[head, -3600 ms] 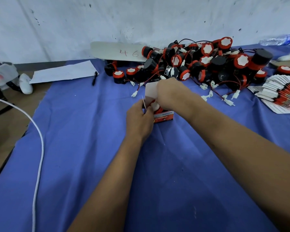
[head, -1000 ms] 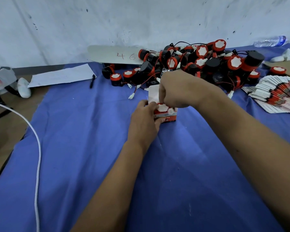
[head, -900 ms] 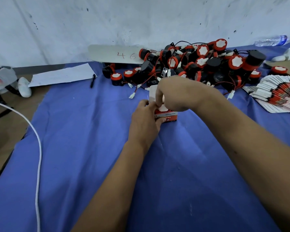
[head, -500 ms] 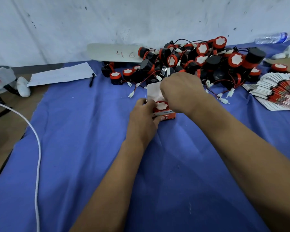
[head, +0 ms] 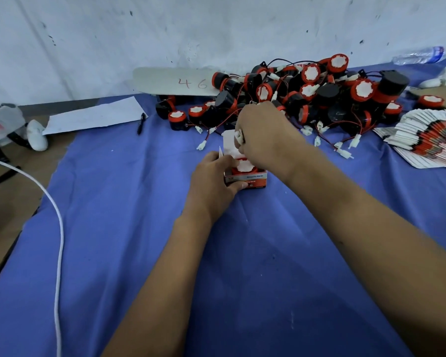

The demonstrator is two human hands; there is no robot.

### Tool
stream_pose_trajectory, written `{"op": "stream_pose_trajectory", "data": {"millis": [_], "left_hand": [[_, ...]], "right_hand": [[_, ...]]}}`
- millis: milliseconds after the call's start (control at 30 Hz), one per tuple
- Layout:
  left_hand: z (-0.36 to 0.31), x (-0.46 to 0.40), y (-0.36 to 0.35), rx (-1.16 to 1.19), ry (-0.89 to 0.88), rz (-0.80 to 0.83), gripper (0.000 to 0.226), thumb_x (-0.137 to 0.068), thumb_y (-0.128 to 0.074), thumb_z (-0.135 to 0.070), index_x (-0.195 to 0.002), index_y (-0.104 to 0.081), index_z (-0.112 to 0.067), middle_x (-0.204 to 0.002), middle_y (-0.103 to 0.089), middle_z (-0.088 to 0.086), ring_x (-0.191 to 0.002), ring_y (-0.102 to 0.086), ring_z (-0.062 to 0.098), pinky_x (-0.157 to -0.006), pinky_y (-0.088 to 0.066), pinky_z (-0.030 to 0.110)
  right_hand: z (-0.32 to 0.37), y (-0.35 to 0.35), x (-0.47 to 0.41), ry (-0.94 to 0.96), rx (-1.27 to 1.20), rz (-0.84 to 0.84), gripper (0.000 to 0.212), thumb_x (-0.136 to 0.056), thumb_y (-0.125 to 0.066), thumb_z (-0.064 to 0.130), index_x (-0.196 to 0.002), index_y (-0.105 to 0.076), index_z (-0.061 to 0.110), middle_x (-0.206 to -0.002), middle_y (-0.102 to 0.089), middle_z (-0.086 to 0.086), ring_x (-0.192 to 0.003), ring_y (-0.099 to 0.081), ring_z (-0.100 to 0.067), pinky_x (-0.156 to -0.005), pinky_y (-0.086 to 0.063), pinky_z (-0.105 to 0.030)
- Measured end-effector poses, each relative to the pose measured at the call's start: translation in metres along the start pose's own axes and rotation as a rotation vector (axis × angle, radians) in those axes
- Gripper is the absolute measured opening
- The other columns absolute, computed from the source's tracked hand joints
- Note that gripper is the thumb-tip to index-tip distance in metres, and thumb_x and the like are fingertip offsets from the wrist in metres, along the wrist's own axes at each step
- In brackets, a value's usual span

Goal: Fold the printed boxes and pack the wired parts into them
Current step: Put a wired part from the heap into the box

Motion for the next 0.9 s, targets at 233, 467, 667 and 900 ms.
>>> {"op": "stream_pose_trajectory", "data": {"millis": [233, 467, 667, 900], "left_hand": [[-0.007, 0.006, -0.003, -0.009, -0.027, -0.029, 0.027, -0.08, -0.085, -0.017, -0.102, -0.071, -0.01, -0.086, -0.043, -0.008, -0.076, -0.043, 0.016, -0.068, -0.036, 0.024], [-0.006, 0.006, -0.005, -0.025, -0.037, -0.05, 0.035, -0.078, -0.088, -0.021, -0.109, -0.072, -0.014, -0.092, -0.046, -0.008, -0.078, -0.045, 0.013, -0.065, -0.03, 0.009], [-0.009, 0.009, -0.002, 0.005, -0.086, -0.056, 0.031, -0.079, -0.085, -0.014, -0.107, -0.073, -0.013, -0.084, -0.041, -0.016, -0.067, -0.044, 0.006, -0.064, -0.036, 0.019], [-0.008, 0.009, -0.003, 0.032, -0.094, -0.05, 0.017, -0.081, -0.08, -0.01, -0.085, -0.064, -0.015, -0.081, -0.045, -0.009, -0.066, -0.044, 0.01, -0.062, -0.038, 0.027]], "right_hand": [[-0.001, -0.028, 0.009, -0.092, 0.025, -0.03, 0.041, -0.091, -0.056, 0.004, -0.063, -0.028, 0.016, -0.067, -0.03, -0.003, -0.067, -0.039, -0.023, -0.052, -0.026, -0.03], [-0.007, -0.028, 0.013, -0.109, 0.058, -0.079, 0.042, -0.088, -0.053, -0.003, -0.064, -0.025, 0.016, -0.066, -0.028, 0.0, -0.06, -0.024, -0.015, -0.048, -0.016, -0.028], [-0.006, -0.042, 0.013, -0.159, 0.054, -0.1, 0.02, -0.089, -0.056, 0.005, -0.077, -0.046, 0.017, -0.069, -0.036, 0.0, -0.073, -0.044, -0.025, -0.047, -0.018, -0.028], [-0.001, -0.053, 0.01, -0.123, 0.056, -0.126, 0.012, -0.095, -0.055, 0.014, -0.093, -0.045, 0.02, -0.079, -0.042, -0.001, -0.073, -0.043, -0.023, -0.049, -0.024, -0.03]]}}
Point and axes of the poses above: each hand's wrist, its own x-axis away from the middle knuckle, its own y-axis out of the back of the hand, z = x × y, the point moved 6 cm from there along -x, towards the middle knuckle
